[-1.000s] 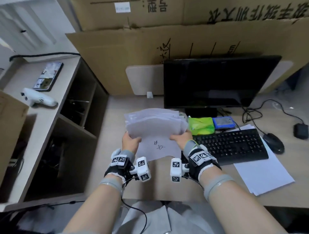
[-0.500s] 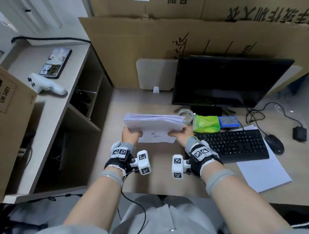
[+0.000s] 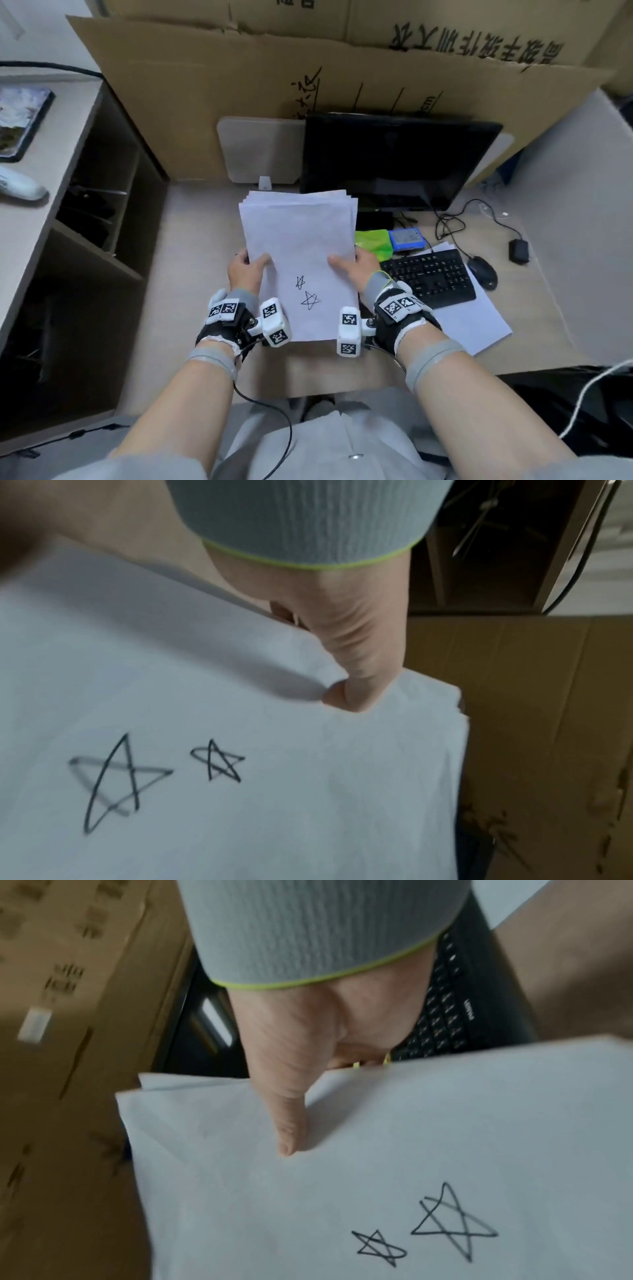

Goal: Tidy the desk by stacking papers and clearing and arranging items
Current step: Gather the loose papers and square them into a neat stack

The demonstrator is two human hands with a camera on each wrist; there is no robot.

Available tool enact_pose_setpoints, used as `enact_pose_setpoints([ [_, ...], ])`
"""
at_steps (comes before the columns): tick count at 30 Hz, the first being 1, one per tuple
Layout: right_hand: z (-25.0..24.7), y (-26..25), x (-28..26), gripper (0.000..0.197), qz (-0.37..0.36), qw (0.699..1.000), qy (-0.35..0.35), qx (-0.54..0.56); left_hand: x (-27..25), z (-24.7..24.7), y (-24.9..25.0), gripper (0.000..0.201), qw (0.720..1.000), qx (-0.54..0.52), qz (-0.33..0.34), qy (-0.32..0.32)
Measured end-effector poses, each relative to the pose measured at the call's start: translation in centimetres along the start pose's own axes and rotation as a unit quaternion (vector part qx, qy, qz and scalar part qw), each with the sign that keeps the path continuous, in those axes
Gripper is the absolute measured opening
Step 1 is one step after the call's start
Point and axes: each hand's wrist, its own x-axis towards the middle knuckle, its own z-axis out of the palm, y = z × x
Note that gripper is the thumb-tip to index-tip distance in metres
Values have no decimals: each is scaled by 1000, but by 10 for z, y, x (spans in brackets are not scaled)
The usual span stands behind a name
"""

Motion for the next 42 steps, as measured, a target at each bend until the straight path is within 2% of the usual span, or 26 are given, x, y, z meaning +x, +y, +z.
enact_pose_setpoints([
  [2,-29,3,1,23,3,999,28,22,-11,26,0,19,998,-11,-14,-58],
  [4,-71,11,0,28,6,997,65,29,-27,64,-5,31,992,-7,-43,-120],
  [7,-103,20,-2,26,16,995,89,30,-45,94,-9,41,979,-6,-94,-183],
  [9,-133,36,3,23,23,993,102,48,-64,123,-9,42,973,-6,-116,-202],
  [11,-151,47,5,23,31,993,101,49,-74,143,-10,41,974,-5,-115,-194],
  [13,-182,66,11,34,48,991,109,65,-91,177,-12,40,977,26,-89,-193],
  [16,-220,92,31,61,63,989,115,66,-113,220,-17,42,974,51,-48,-214],
  [18,-251,111,54,79,63,992,91,62,-127,254,-22,42,977,52,-47,-201],
  [21,-301,146,94,80,68,995,45,54,-147,301,-41,40,979,77,-80,-171],
  [23,-320,144,90,83,77,996,27,44,-159,317,-49,39,982,90,-73,-149],
  [27,-373,149,93,44,89,995,19,35,-187,357,-61,40,985,144,-68,-61],
  [30,-388,162,98,41,120,992,35,23,-194,361,-63,44,981,171,-89,-19],
  [34,-394,191,107,54,188,981,26,-25,-202,366,-71,28,969,219,-115,-11],
  [37,-389,218,125,67,215,974,50,-51,-199,367,-85,52,969,195,-150,12],
  [39,-390,224,123,63,225,967,74,-90,-197,365,-93,67,970,176,-164,20],
  [40,-389,228,121,61,231,963,82,-111,-195,364,-98,69,969,178,-173,20],
  [42,-388,234,122,69,242,957,95,-132,-188,365,-101,58,962,196,-188,18],
])
